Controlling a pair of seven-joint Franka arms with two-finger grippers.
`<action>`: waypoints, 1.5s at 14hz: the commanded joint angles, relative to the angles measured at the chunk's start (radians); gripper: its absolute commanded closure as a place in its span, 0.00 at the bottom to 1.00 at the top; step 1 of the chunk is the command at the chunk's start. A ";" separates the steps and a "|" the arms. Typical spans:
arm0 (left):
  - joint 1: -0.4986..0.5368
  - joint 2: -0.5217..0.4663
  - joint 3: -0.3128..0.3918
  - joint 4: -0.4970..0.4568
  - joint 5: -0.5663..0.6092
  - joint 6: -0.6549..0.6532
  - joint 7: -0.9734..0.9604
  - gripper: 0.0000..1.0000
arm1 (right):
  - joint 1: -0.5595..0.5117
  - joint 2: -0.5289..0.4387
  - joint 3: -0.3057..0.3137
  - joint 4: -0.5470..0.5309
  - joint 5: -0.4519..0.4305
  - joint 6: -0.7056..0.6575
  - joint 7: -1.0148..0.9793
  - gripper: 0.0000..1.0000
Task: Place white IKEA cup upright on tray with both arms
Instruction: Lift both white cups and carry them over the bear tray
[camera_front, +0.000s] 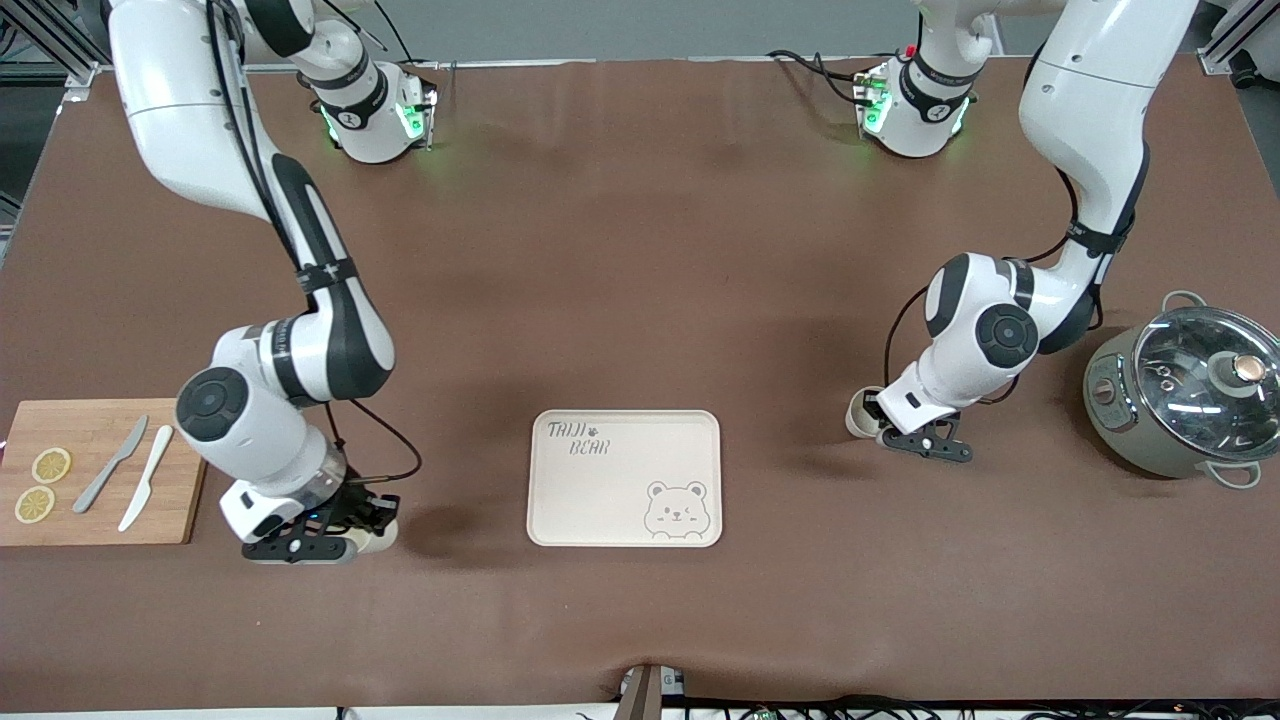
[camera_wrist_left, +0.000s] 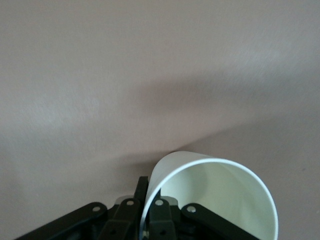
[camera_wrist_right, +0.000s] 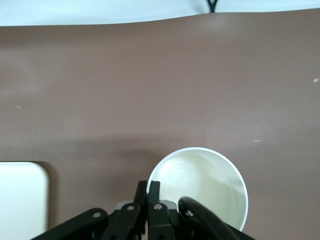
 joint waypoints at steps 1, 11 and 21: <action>-0.046 -0.013 0.001 0.130 0.032 -0.184 -0.055 1.00 | 0.056 0.013 -0.008 0.036 -0.026 -0.018 0.094 1.00; -0.317 0.130 0.004 0.454 0.030 -0.340 -0.477 1.00 | 0.243 0.208 -0.013 0.268 -0.161 -0.066 0.278 1.00; -0.382 0.328 0.005 0.660 0.019 -0.159 -0.513 1.00 | 0.329 0.252 -0.014 0.341 -0.166 -0.155 0.370 1.00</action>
